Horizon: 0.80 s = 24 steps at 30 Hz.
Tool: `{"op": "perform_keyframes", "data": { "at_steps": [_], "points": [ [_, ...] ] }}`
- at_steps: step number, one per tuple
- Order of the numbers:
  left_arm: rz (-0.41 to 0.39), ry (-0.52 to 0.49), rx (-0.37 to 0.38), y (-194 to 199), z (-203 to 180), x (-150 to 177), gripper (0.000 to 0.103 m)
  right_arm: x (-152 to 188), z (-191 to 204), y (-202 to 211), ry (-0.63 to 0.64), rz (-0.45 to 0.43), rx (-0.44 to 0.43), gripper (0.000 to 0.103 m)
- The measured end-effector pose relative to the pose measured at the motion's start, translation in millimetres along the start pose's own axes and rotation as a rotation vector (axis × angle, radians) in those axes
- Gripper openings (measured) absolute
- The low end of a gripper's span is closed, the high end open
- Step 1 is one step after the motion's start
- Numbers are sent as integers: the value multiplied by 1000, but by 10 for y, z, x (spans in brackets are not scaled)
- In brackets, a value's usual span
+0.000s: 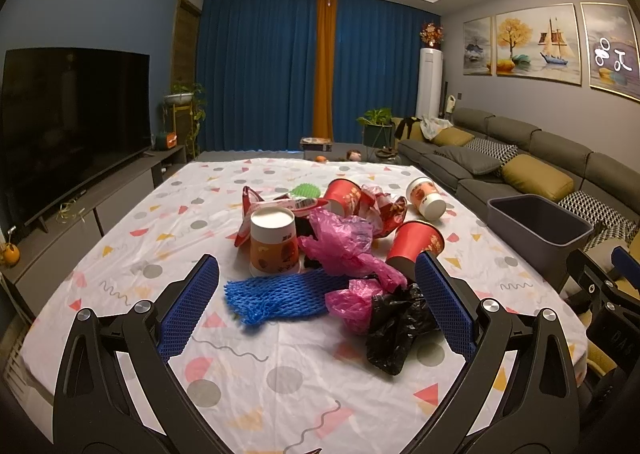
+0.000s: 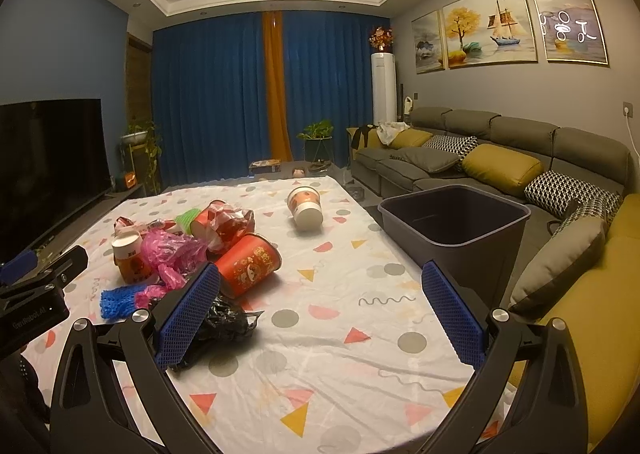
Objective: Collect trash
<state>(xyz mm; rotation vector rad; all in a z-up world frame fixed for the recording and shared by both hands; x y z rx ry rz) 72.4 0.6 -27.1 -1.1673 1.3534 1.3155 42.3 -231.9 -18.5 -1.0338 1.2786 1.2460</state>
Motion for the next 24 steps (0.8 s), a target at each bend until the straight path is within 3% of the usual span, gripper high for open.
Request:
{"op": "perform_keyframes", "data": {
  "at_steps": [24],
  "points": [
    [-4, 0, 1, -7, -26, -20, 97, -25, -59, 25, -7, -11, 12, 98]
  ]
}}
Point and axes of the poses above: each gripper's, at about its wrist camera, not at the fingertips, and y roughly against the way its jaws point, z to its left, x to its underside, the point moved 8 cm from there along -y, roughly the way its jaws point, and after that the axes turned 13 degrees about -z, right-handed, at the moved point
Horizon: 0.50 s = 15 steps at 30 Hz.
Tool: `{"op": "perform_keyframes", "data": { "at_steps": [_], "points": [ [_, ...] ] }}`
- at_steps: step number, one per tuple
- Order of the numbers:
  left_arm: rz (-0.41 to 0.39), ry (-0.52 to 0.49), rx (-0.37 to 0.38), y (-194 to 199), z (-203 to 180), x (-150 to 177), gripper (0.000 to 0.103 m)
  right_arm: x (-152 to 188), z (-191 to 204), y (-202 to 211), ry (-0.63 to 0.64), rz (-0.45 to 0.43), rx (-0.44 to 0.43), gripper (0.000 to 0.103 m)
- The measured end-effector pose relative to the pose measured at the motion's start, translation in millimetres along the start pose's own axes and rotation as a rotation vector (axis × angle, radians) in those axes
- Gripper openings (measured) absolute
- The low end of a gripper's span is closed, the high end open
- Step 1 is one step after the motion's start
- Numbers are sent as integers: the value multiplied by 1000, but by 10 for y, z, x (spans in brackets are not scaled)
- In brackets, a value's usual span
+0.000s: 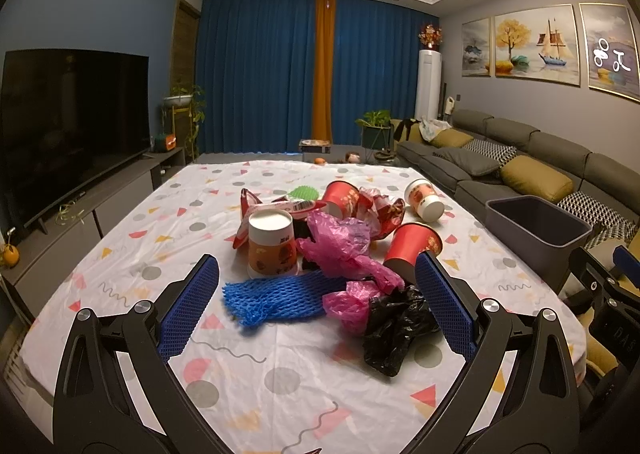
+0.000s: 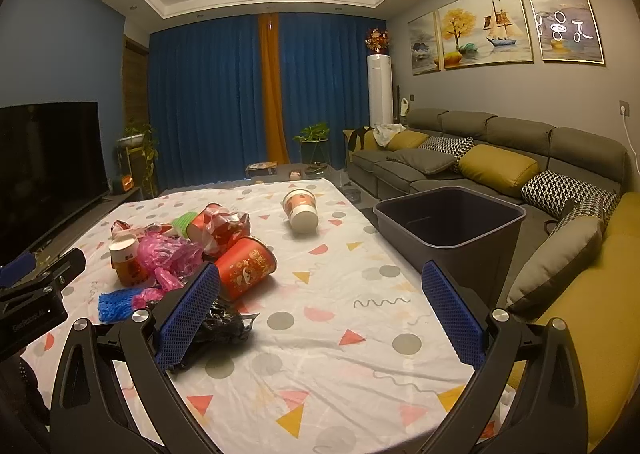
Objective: Collect trash
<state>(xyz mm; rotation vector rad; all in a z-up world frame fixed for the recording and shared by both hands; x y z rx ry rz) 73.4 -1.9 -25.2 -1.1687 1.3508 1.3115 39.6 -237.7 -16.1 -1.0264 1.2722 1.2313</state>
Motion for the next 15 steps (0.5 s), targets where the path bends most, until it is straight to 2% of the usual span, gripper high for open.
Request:
{"op": "perform_keyframes", "data": {
  "at_steps": [15],
  "points": [
    [-3, -1, 0, -1, -2, -3, 97, -30, 7, -3, -5, -6, -4, 98]
  ]
}}
Point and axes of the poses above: each gripper's, at about its wrist camera, not at the fingertips, and y roughly against the way its jaws point, z to its left, x to its underside, the point moved 8 cm from there along -y, roughly the way its jaws point, and after that the axes turned 13 degrees about -z, right-handed, at the moved point
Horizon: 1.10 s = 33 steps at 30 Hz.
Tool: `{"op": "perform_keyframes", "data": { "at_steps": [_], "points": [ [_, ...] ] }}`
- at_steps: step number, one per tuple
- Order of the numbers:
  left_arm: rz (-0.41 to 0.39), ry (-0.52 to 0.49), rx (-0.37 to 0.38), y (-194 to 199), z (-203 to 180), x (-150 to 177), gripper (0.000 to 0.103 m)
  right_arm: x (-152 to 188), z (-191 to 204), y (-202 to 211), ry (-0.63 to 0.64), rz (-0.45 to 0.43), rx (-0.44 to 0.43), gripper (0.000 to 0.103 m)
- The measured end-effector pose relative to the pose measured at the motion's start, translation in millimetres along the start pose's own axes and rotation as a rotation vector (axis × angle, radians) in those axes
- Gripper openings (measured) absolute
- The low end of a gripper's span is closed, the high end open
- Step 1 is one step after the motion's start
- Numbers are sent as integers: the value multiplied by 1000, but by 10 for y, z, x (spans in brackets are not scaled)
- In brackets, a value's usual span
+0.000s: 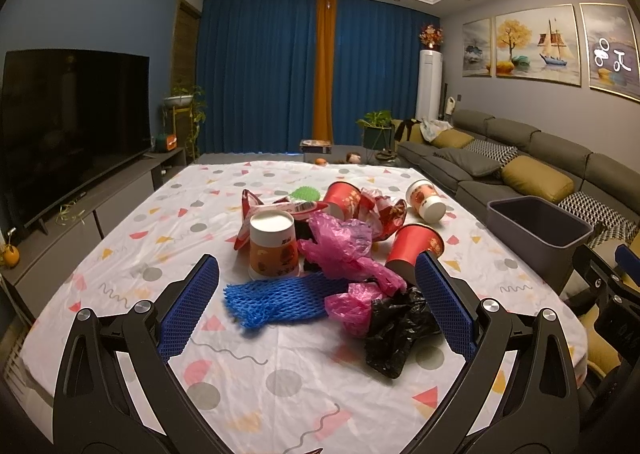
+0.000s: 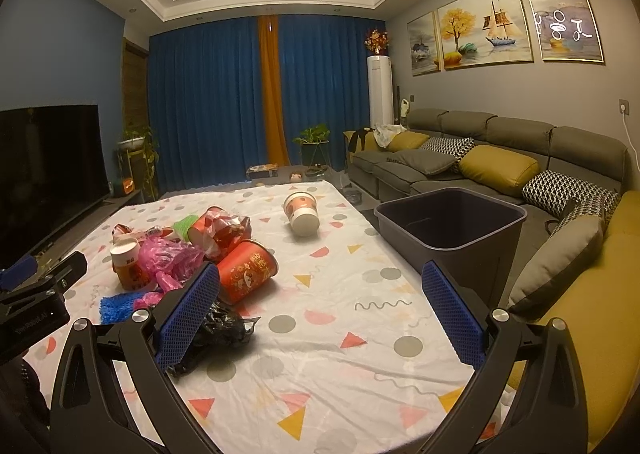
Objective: Collect trash
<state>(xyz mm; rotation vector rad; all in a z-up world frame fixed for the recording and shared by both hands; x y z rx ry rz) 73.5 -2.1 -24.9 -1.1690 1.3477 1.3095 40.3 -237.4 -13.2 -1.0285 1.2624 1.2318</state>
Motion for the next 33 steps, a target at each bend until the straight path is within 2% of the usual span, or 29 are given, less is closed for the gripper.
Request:
{"op": "perform_keyframes", "data": {
  "at_steps": [23, 33],
  "points": [
    [1, 2, 11, -54, 7, 4, 97, -30, 38, -41, -11, -4, -7, 98],
    [-2, 6, 20, -81, 87, 69, 97, 55, 55, -87, -8, 4, -24, 98]
  ]
}}
Point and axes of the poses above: each gripper's, at about its wrist camera, not at the fingertips, and y roughly against the way its jaws point, z to its left, x to its underside, the point moved 8 cm from there along -y, roughly the way its jaws point, and after that the axes turned 13 degrees about -z, right-handed, at the moved point
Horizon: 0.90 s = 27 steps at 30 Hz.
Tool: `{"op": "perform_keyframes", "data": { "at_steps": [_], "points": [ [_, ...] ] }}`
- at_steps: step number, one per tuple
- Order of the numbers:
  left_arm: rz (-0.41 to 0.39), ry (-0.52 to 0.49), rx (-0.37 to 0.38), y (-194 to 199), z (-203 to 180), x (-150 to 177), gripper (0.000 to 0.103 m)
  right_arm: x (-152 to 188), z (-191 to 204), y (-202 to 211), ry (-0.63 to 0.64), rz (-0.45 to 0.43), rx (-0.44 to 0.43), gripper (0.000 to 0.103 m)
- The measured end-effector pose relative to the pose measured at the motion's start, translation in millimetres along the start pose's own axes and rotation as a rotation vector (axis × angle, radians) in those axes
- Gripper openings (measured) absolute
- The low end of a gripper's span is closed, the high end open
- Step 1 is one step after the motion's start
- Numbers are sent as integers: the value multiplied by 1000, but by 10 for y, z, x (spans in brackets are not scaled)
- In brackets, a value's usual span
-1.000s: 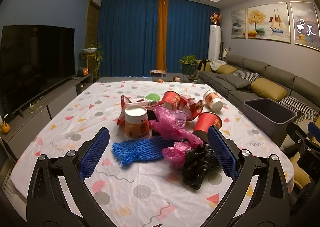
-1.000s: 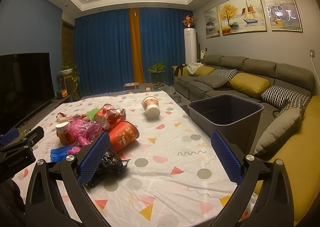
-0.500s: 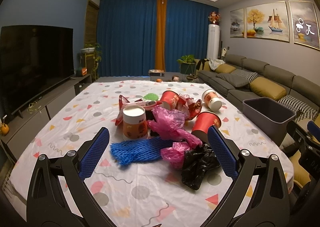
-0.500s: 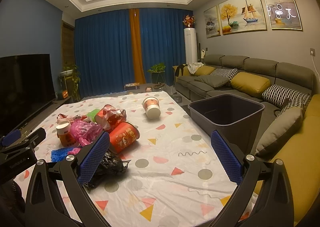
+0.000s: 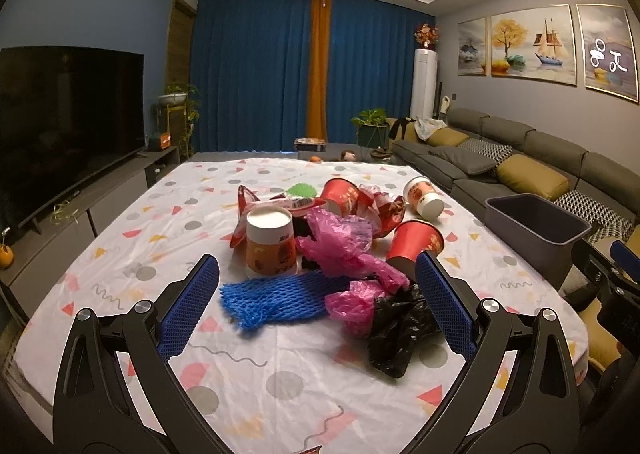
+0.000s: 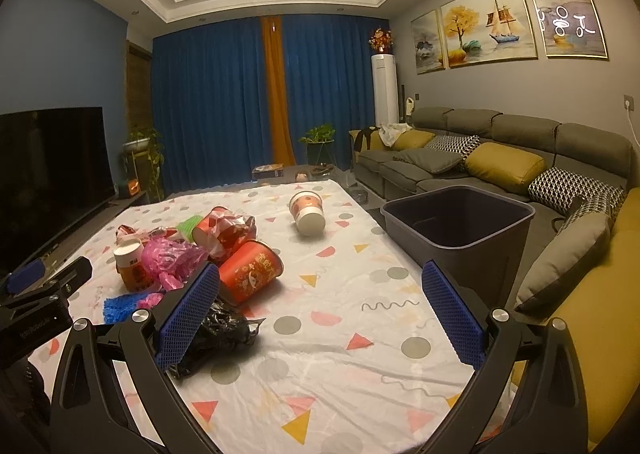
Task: Collect trash
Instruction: 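Grasp the black plastic bag with the right tool while the left tool grasps the pink bag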
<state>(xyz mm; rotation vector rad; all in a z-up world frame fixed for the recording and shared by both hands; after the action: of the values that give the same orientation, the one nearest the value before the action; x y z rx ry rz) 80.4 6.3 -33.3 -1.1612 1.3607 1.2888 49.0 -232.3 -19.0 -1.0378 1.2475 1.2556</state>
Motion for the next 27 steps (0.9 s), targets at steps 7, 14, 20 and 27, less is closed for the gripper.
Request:
{"op": "perform_keyframes", "data": {
  "at_steps": [7, 14, 20, 27],
  "points": [
    [-6, -1, -21, 5, 212, 114, 90, 157, 170, -103, -4, 32, -59, 98],
    [12, 35, -56, -42, 491, 220, 80, 417, 519, -248, 0, 84, -159, 93],
    [23, 51, -72, -105, 628, 275, 78, 732, 931, -422, 17, 170, -265, 74],
    [29, 46, -61, -162, 636, 315, 78, 1032, 1154, -613, 23, 296, -310, 46]
  ]
}}
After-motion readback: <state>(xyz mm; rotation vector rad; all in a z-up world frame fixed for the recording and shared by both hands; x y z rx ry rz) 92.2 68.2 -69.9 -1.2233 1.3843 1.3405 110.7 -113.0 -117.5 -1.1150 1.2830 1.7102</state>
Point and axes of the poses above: each gripper's, at about its wrist camera, not at the fingertips, and y roughly against the way its jaws point, z to its left, x to its underside, the point moved 8 cm from there along -y, roughly the way its jaws point, and after that the axes turned 13 degrees about -z, right-handed, at the moved point
